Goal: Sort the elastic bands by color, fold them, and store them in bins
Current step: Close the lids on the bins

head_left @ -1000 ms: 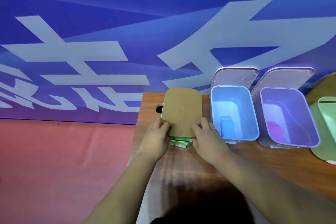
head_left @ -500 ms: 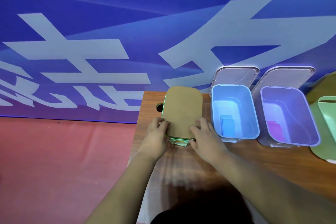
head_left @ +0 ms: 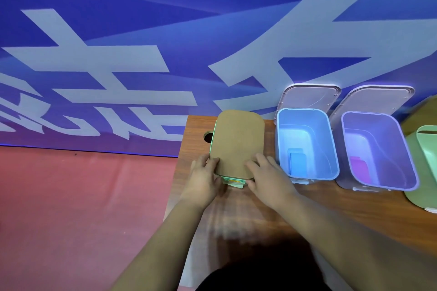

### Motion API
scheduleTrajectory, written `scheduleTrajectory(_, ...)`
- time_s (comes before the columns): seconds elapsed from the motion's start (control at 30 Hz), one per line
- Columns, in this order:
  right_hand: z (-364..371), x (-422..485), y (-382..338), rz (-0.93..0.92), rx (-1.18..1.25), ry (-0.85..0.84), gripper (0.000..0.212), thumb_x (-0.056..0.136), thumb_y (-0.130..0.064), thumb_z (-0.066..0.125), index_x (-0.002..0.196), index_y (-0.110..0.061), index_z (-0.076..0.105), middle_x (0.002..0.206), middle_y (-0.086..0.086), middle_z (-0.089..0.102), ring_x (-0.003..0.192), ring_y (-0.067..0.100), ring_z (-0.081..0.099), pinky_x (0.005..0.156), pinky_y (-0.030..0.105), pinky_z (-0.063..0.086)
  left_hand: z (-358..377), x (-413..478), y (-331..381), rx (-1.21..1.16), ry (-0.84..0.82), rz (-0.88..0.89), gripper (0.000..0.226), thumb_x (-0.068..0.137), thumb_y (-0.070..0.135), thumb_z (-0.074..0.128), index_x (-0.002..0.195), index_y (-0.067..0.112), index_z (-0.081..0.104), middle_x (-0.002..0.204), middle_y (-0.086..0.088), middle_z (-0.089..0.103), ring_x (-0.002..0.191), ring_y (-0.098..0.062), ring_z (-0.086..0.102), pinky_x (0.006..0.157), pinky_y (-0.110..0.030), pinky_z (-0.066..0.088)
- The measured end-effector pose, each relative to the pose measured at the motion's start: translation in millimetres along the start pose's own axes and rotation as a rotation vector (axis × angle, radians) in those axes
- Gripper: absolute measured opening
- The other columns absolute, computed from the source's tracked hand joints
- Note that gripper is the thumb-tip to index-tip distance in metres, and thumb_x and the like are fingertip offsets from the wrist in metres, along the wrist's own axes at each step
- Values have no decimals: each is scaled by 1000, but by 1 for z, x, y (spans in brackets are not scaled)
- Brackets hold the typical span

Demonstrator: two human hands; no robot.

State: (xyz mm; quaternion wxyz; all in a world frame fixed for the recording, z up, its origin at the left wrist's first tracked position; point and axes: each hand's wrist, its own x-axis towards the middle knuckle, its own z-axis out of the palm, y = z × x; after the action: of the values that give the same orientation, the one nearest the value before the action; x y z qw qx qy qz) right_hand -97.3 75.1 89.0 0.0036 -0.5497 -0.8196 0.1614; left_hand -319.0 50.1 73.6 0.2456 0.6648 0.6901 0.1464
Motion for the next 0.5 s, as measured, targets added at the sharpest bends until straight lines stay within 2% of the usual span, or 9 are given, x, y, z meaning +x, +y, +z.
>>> scheduleTrajectory(0.17, 1, 1, 3, 2, 39, -8, 52, 92, -41, 68, 138, -27, 49, 132, -5, 45, 115, 25, 52, 98, 42, 53, 1, -2, 1, 6, 32, -15, 55, 87, 10, 68, 141, 18, 61, 150, -6, 50, 123, -30, 47, 105, -38, 46)
scheduleTrajectory(0.27, 3, -1, 5, 4, 59, -3, 55, 90, -42, 71, 138, -24, 51, 133, -3, 46, 114, 26, 54, 98, 42, 54, 1, -3, 2, -46, 54, -42, 59, 86, 7, 69, 143, 18, 59, 147, -5, 50, 129, -27, 47, 107, -27, 40)
scheduleTrajectory(0.37, 4, -3, 3, -7, 30, 1, 52, 91, -42, 71, 136, -24, 54, 132, -1, 47, 113, 27, 54, 96, 43, 54, 1, -1, 1, -64, 46, -70, 58, 86, 9, 71, 142, 17, 59, 142, -4, 49, 133, -24, 49, 109, -27, 42)
scheduleTrajectory(0.5, 3, -1, 0, -25, -20, -11, 46, 92, -42, 69, 133, -24, 57, 131, 0, 48, 114, 27, 54, 96, 42, 52, -4, -2, 1, -10, -1, -78, 51, 89, 17, 71, 138, 17, 61, 136, -1, 51, 130, -20, 51, 93, -19, 37)
